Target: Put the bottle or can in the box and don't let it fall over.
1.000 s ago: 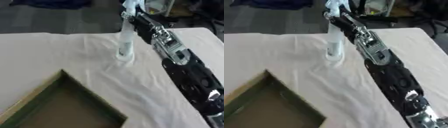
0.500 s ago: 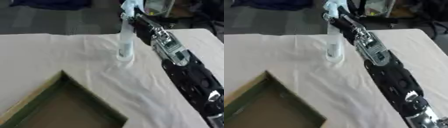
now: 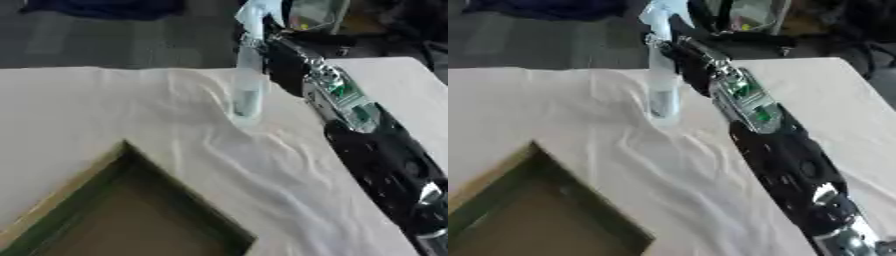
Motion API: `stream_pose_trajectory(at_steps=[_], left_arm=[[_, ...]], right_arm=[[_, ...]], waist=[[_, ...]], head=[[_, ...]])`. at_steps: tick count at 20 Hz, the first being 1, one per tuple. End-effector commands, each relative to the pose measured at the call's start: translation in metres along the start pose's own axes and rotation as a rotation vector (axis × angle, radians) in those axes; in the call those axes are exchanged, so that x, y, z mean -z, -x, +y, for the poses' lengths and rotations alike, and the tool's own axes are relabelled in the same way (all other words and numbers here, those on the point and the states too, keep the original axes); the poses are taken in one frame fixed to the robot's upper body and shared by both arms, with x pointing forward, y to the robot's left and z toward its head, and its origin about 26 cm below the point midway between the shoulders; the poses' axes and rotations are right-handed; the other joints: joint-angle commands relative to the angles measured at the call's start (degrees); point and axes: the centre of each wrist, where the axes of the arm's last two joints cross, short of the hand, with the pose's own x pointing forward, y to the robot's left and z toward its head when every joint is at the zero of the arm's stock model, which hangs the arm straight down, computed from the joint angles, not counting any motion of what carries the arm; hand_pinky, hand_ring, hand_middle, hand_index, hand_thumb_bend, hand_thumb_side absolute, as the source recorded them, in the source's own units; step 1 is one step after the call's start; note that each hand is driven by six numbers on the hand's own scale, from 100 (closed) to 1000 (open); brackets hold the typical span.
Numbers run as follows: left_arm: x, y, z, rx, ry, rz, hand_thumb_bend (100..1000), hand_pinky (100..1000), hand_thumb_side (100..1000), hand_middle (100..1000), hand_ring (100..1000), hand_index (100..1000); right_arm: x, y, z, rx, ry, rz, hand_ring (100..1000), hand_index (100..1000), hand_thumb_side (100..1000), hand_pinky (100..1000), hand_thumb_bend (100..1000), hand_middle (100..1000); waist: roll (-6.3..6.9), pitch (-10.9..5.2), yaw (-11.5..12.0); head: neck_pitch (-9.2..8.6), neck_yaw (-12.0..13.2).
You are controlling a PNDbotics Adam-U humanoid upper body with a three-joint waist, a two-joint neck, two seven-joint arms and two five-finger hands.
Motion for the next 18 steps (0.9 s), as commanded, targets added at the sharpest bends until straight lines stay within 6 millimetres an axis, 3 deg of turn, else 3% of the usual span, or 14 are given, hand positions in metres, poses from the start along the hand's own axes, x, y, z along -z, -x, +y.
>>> stream_pose_trajectory(at_steps=[1,6,8,18], left_arm=[[0.003,-0.007,0.004,0.034,0.015,-0.015,100,991,756,989,1000,724],[0.003,-0.007,0.005,0.034,0.014,-0.014,100,992,756,989,1000,724],[0.003,-0.007,0.004,0.034,0.014,-0.014,100,992,756,989,1000,724],[0.001,-0.006,0.005,0.035,0.006,-0.009,100,993,757,989,1000,724]], right_arm=[[-0.001,-0.003,-0.005,-0.011,-0.020,-0.007,1000,1000,524,1000,100,1000],[-0.002,0.000,-0.004,-0.043,-0.028,-0.023,1000,1000,518,1000,100,1000],[-0.002,0.002,-0.002,-0.057,-0.038,-0.025,1000,1000,470,1000,100,1000],[-0.002,0.019,0.006,-0.108,-0.040,-0.017,1000,1000,470,1000,100,1000]], waist=[[0.25,-1.18,0.00],[0.30,-1.14,-0.03],[0.30,-1.14,-0.04],[0.34,-1.05,-0.11]], head=[[-0.58,0.33],[-0.52,0.56],[-0.44,0.63],[-0.25,0.83]])
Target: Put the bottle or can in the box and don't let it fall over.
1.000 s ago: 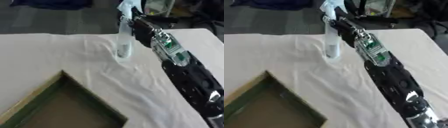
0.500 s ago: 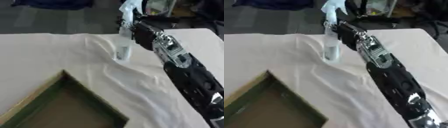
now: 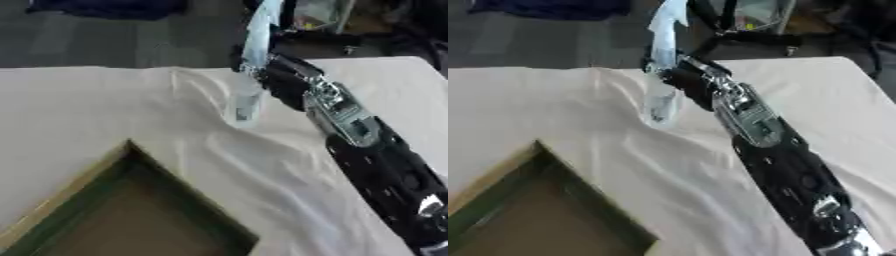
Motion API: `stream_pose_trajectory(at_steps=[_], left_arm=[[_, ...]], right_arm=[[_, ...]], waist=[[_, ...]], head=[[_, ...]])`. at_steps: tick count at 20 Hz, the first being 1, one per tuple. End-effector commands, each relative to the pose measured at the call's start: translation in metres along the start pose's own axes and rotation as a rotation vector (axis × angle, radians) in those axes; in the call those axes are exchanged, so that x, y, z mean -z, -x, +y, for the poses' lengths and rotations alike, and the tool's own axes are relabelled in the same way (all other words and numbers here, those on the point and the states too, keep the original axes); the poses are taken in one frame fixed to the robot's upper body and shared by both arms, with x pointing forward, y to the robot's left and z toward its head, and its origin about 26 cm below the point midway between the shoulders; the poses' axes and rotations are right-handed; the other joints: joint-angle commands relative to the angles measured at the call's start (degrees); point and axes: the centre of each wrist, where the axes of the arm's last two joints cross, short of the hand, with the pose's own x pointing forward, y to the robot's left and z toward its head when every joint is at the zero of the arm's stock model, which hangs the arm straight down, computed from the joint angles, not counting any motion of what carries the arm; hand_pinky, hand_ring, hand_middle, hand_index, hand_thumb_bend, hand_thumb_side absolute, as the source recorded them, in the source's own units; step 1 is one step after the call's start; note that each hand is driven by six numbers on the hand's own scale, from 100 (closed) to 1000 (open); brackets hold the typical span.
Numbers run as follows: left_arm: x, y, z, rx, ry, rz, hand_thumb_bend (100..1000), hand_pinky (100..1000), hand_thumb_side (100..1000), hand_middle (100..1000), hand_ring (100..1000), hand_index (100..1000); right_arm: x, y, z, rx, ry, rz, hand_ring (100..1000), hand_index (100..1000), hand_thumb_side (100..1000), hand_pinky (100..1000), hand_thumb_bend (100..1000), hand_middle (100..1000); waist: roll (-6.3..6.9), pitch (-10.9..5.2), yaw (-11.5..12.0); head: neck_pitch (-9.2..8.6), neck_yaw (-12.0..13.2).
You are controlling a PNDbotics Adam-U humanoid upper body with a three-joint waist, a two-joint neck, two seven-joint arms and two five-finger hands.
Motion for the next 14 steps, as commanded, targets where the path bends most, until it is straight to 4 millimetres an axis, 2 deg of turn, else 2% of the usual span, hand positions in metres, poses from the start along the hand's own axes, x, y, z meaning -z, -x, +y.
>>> stream_pose_trajectory(at_steps=[1,10,14], left_arm=[[0.002,-0.006,0.005,0.031,0.006,-0.012,100,994,757,989,1000,724],[0.001,-0.006,0.004,0.026,0.003,-0.010,100,995,756,989,1000,724],[0.001,-0.006,0.004,0.026,0.001,-0.007,100,996,756,989,1000,724]], right_arm=[[0.001,-0.005,-0.002,-0.031,0.000,-0.023,1000,1000,470,1000,100,1000],[0.005,0.011,0.015,-0.042,-0.016,-0.022,1000,1000,470,1000,100,997],[0.005,0.018,0.019,-0.041,-0.019,-0.018,1000,1000,470,1000,100,965]], waist=[[0.16,-1.10,0.01],[0.24,-1.30,-0.10],[0.21,-1.27,-0.14]], head=[[-0.18,0.10],[0.08,-0.06],[0.04,-0.04]])
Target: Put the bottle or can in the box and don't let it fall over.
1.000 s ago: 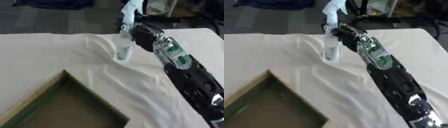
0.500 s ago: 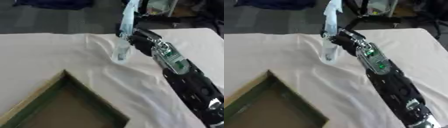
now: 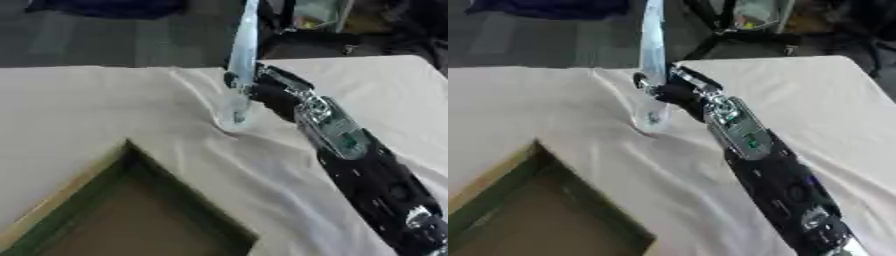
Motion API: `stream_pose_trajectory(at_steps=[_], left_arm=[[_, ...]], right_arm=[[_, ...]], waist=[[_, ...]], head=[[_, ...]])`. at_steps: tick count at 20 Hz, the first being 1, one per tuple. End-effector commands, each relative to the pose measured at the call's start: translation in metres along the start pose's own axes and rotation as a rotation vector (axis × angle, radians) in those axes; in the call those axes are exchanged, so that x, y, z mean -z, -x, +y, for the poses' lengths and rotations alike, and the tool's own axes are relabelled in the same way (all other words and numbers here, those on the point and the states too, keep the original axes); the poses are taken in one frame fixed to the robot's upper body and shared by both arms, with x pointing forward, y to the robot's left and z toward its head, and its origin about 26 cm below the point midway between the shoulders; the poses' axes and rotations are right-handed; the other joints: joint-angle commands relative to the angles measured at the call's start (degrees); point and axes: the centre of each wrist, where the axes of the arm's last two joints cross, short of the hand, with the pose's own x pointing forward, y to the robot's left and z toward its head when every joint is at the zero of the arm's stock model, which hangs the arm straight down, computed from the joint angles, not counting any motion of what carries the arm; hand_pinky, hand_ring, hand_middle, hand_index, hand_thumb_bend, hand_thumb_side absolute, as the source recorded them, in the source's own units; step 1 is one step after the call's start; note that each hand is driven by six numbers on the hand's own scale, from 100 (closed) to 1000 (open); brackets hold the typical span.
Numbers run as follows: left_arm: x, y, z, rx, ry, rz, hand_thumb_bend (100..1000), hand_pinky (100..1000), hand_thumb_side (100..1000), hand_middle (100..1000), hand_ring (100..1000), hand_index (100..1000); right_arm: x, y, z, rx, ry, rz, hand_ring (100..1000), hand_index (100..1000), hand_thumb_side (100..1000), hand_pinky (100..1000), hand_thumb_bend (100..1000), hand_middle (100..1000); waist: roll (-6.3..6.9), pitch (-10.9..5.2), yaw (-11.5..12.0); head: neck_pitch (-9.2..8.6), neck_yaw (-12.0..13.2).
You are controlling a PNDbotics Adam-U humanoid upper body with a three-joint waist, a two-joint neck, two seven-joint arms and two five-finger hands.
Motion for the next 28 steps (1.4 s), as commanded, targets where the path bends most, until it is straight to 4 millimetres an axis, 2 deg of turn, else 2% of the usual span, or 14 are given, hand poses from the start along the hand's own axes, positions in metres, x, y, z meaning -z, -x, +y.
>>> stream_pose_trajectory(at_steps=[1,4,5,10,12,15,17,19,20,21,23,28], left_arm=[[0.0017,-0.0063,0.0042,0.027,0.001,-0.012,100,996,757,989,1000,723],[0.0017,-0.0063,0.0041,0.026,0.002,-0.012,100,996,756,989,1000,723],[0.0018,-0.0063,0.0041,0.026,0.002,-0.012,100,996,755,988,1000,722],[0.0019,-0.0063,0.0039,0.025,0.003,-0.014,100,997,754,988,1000,721],[0.0017,-0.0062,0.0041,0.025,0.002,-0.015,100,997,753,987,1000,720],[0.0017,-0.0061,0.0042,0.025,0.002,-0.015,100,996,754,986,1000,719],[0.0017,-0.0060,0.0042,0.025,0.002,-0.015,100,995,754,985,1000,718],[0.0016,-0.0059,0.0042,0.025,0.002,-0.014,100,995,755,985,1000,717],[0.0015,-0.0058,0.0043,0.025,0.002,-0.013,100,995,753,985,1000,717],[0.0015,-0.0057,0.0043,0.025,0.002,-0.013,100,994,753,984,1000,717],[0.0015,-0.0058,0.0043,0.024,0.002,-0.013,100,993,751,984,1000,716],[0.0016,-0.0059,0.0044,0.023,0.003,-0.014,100,993,748,983,1000,714]], right_arm=[[0.0019,-0.0035,-0.0010,-0.018,0.001,-0.019,1000,1000,470,1000,100,941],[0.0020,-0.0019,-0.0008,-0.013,0.014,-0.023,1000,1000,470,1000,100,899],[0.0019,-0.0014,-0.0010,-0.010,0.022,-0.024,1000,1000,470,1000,100,847],[0.0020,0.0003,-0.0015,0.000,0.066,-0.021,1000,1000,470,1000,100,794],[0.0021,0.0011,-0.0013,-0.005,0.076,-0.017,1000,1000,470,1000,100,734],[0.0026,0.0009,-0.0011,-0.017,0.099,-0.022,1000,1000,470,1000,100,566],[0.0031,-0.0015,-0.0008,-0.023,0.101,-0.045,1000,923,470,1000,100,491],[0.0035,-0.0048,-0.0015,-0.030,0.104,-0.079,977,783,497,1000,100,374],[0.0034,-0.0060,-0.0019,-0.031,0.107,-0.096,977,783,470,1000,100,374],[0.0034,-0.0064,-0.0022,-0.028,0.114,-0.110,901,684,470,1000,100,284],[0.0036,-0.0063,-0.0019,0.003,0.132,-0.140,826,657,470,1000,100,231],[0.0038,-0.0050,0.0002,0.080,0.134,-0.196,779,634,470,989,100,201]], waist=[[0.12,-1.25,0.02],[0.12,-1.21,-0.03],[0.13,-1.21,-0.06],[0.21,-1.13,-0.04],[0.25,-1.09,0.04],[0.27,-1.06,0.09],[0.26,-1.08,0.07],[0.24,-1.11,0.07],[0.22,-1.13,0.07],[0.21,-1.15,0.09],[0.20,-1.19,0.14],[0.16,-1.27,0.14]], head=[[-0.05,-0.03],[-0.08,-0.01],[-0.08,0.03],[-0.13,0.23],[-0.16,0.29],[-0.07,0.27],[0.02,0.31],[0.13,0.24],[0.16,0.20],[0.15,0.19],[0.16,0.20],[0.24,0.19]])
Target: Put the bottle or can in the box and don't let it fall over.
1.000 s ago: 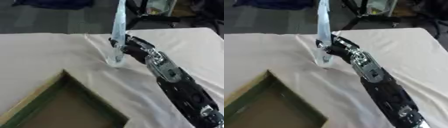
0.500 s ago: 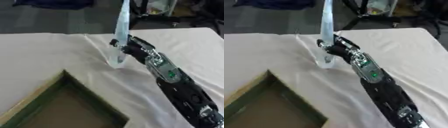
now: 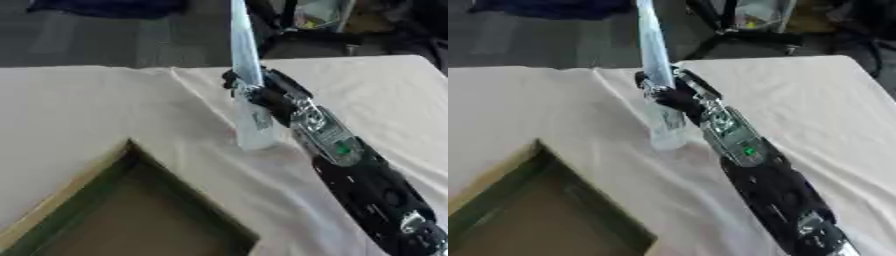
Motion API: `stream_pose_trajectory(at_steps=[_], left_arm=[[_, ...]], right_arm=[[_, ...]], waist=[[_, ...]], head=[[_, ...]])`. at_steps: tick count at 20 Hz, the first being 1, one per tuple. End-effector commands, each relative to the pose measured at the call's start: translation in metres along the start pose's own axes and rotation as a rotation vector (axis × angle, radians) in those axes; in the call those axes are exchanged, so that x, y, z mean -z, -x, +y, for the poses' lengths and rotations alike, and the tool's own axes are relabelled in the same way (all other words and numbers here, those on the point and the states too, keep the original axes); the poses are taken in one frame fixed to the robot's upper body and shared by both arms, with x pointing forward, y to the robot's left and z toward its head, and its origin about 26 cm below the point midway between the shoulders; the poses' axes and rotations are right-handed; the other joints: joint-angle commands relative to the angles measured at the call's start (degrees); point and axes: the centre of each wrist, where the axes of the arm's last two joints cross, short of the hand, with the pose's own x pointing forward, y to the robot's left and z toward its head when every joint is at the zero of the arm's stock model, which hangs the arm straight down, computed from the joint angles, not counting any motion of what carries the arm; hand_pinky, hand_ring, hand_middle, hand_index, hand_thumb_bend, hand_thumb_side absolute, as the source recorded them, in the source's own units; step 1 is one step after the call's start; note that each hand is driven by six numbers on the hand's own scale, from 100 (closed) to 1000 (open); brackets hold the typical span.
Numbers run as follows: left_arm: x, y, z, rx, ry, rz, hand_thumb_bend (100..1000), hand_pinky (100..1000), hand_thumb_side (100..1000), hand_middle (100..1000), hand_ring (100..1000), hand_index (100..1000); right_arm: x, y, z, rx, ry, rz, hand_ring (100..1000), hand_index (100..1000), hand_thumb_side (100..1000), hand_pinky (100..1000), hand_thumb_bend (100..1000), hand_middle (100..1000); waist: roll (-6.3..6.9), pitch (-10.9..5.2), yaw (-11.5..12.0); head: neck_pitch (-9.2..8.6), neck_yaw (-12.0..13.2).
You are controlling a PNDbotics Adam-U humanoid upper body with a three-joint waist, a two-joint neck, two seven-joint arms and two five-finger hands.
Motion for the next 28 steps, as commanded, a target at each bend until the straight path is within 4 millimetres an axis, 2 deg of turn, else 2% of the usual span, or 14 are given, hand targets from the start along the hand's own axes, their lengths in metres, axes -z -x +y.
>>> stream_pose_trajectory(at_steps=[1,7,12,16,21,24,28], left_arm=[[0.002,-0.006,0.004,0.023,0.001,-0.016,100,993,748,983,1000,714],[0.002,-0.006,0.005,0.024,-0.001,-0.016,100,991,745,982,1000,713],[0.001,-0.006,0.005,0.024,-0.004,-0.012,100,990,744,982,1000,713],[-0.001,-0.006,0.006,0.025,-0.007,-0.006,100,991,742,981,1000,713],[-0.002,-0.006,0.008,0.026,-0.013,0.003,100,991,740,980,1000,712],[-0.006,-0.005,0.011,0.035,-0.026,0.015,100,991,740,980,1000,713],[-0.008,-0.006,0.013,0.045,-0.039,0.027,100,991,739,980,1000,712]], right_arm=[[0.004,-0.014,-0.004,0.025,-0.001,-0.069,778,633,470,991,100,200],[0.003,-0.013,-0.004,0.079,0.015,-0.078,732,633,470,935,100,190],[0.005,-0.030,-0.004,0.146,0.006,-0.143,720,616,470,1000,100,192],[0.005,-0.064,-0.001,0.199,-0.009,-0.247,682,582,470,1000,100,188],[-0.003,-0.112,0.014,0.271,-0.059,-0.386,618,532,470,1000,100,179],[-0.016,-0.141,0.031,0.307,-0.091,-0.472,573,496,470,995,100,169],[-0.043,-0.170,0.061,0.372,-0.149,-0.546,540,469,470,992,100,162]], waist=[[0.12,-1.28,0.08],[0.19,-1.50,-0.14],[0.34,-2.04,-0.62],[0.38,-2.87,-1.34],[0.45,-3.95,-2.31],[0.36,-4.75,-3.28],[-0.04,-5.64,-4.45]], head=[[0.24,-0.01],[0.40,0.07],[0.98,0.19],[1.91,0.33],[2.92,0.71],[3.66,1.06],[4.47,1.37]])
